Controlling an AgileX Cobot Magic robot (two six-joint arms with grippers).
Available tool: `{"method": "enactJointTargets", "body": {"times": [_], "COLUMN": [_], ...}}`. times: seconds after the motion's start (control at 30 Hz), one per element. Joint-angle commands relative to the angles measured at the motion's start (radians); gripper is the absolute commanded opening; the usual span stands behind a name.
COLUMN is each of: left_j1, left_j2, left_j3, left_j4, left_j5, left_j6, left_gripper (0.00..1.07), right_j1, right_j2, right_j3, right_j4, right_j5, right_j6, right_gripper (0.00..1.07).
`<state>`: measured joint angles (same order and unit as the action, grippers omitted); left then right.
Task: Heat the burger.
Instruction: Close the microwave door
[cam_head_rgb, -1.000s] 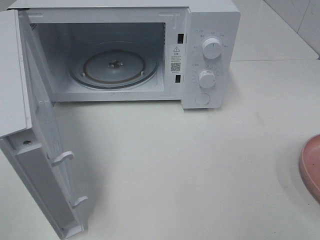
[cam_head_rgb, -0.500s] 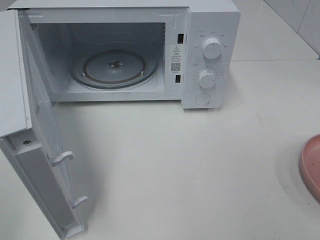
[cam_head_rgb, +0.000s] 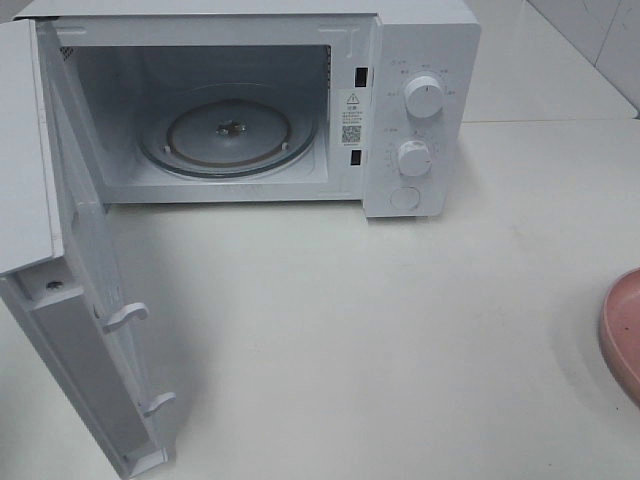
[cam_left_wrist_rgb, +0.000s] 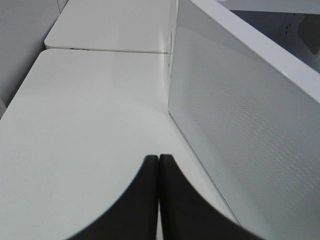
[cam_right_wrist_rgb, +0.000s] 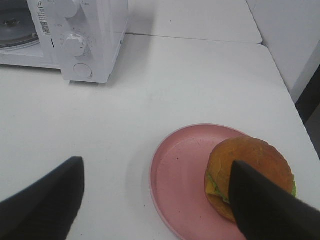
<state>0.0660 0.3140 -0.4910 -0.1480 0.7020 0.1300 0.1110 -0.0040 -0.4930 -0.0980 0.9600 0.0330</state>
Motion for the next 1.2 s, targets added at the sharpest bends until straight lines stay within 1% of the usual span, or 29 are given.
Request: {"method": "enactJointTargets", "body": {"times": [0.03,0.1,0.13,0.17,0.23,0.27,0.3,0.33,0.4,0.43,0.5,0.53,0.6,0.67,0.7,0.77,0.8,0.83,0.87,0.9,0.93,0.97,1.0,1.03,1.07,1.1,1.13,1.17,1.2], "left_j1": [0.002,0.002,0.002,0.002,0.002,0.002,0.002,0.002,0.002,0.002,0.002,0.002,0.002,0.002,0.0,-0.003,-0.013,-0.013,-0.017,-0.017,-0.034,-0.044,-0.044,-0.061,-0.064,-0.064,-0.068,-0.068,-0.068], "left_j2": [0.072,0.093,0.133,0.133,0.195,0.195,0.232,0.232,0.296,0.296,0.361,0.361,0.453,0.478,0.522,0.542,0.588,0.588,0.606,0.606,0.651,0.673,0.673,0.717,0.734,0.734,0.77,0.788,0.788], "left_j3": [0.063,0.077,0.1,0.1,0.132,0.132,0.157,0.157,0.187,0.187,0.21,0.21,0.233,0.239,0.249,0.253,0.263,0.263,0.267,0.267,0.273,0.277,0.277,0.278,0.278,0.278,0.278,0.278,0.278], "left_j4": [-0.002,-0.002,-0.001,-0.001,-0.002,-0.002,-0.003,-0.003,-0.013,-0.013,-0.019,-0.019,-0.019,-0.019,-0.013,-0.003,0.035,0.035,0.057,0.057,0.117,0.156,0.156,0.247,0.292,0.292,0.37,0.405,0.405], "left_j5": [-0.145,-0.173,-0.231,-0.231,-0.331,-0.331,-0.407,-0.407,-0.545,-0.545,-0.674,-0.674,-0.829,-0.862,-0.95,-0.98,-1.054,-1.054,-1.094,-1.094,-1.145,-1.175,-1.175,-1.212,-1.226,-1.226,-1.261,-1.279,-1.279], "left_j6": [-0.004,-0.004,-0.002,-0.002,-0.002,-0.002,-0.002,-0.002,-0.002,-0.002,-0.002,-0.002,-0.002,-0.002,-0.003,-0.006,-0.032,-0.032,-0.058,-0.058,-0.122,-0.166,-0.166,-0.254,-0.283,-0.283,-0.345,-0.373,-0.373], "left_gripper": [0.0,0.0,0.0,0.0,0.0,0.0,0.0,0.0,0.0,0.0,0.0,0.0,0.0,0.0,0.0,0.0,0.0,0.0,0.0,0.0,0.0,0.0,0.0,0.0,0.0,0.0,0.0,0.0,0.0], "right_j1": [-0.007,-0.007,-0.007,-0.007,-0.007,-0.007,-0.007,-0.007,-0.007,-0.007,-0.007,-0.007,-0.007,-0.007,-0.007,-0.007,-0.007,-0.007,-0.007,-0.007,-0.007,-0.007,-0.007,-0.007,-0.007,-0.007,-0.007,-0.007,-0.007], "right_j2": [-0.025,-0.025,-0.025,-0.025,-0.025,-0.025,-0.025,-0.025,-0.025,-0.025,-0.025,-0.025,-0.025,-0.025,-0.025,-0.025,-0.025,-0.025,-0.025,-0.025,-0.025,-0.025,-0.025,-0.025,-0.025,-0.025,-0.025,-0.025,-0.025], "right_j3": [0.0,0.0,0.0,0.0,0.0,0.0,0.0,0.0,0.0,0.0,0.0,0.0,0.0,0.0,0.0,0.0,0.0,0.0,0.0,0.0,0.0,0.0,0.0,0.0,0.0,0.0,0.0,0.0,0.0], "right_j4": [0.002,0.002,0.002,0.002,0.002,0.002,0.002,0.002,0.002,0.002,0.002,0.002,0.002,0.002,0.002,0.002,0.002,0.002,0.002,0.002,0.002,0.002,0.002,0.002,0.002,0.002,0.002,0.002,0.002], "right_j5": [0.0,0.0,0.0,0.0,0.0,0.0,0.0,0.0,0.0,0.0,0.0,0.0,0.0,0.0,0.0,0.0,0.0,0.0,0.0,0.0,0.0,0.0,0.0,0.0,0.0,0.0,0.0,0.0,0.0], "right_j6": [0.0,0.0,0.0,0.0,0.0,0.0,0.0,0.0,0.0,0.0,0.0,0.0,0.0,0.0,0.0,0.0,0.0,0.0,0.0,0.0,0.0,0.0,0.0,0.0,0.0,0.0,0.001,0.001,0.001], "right_gripper": [0.75,0.75,0.75,0.75,0.75,0.75,0.75,0.75,0.75,0.75,0.75,0.75,0.75,0.75,0.75,0.75,0.75,0.75,0.75,0.75,0.75,0.75,0.75,0.75,0.75,0.75,0.75,0.75,0.75]}}
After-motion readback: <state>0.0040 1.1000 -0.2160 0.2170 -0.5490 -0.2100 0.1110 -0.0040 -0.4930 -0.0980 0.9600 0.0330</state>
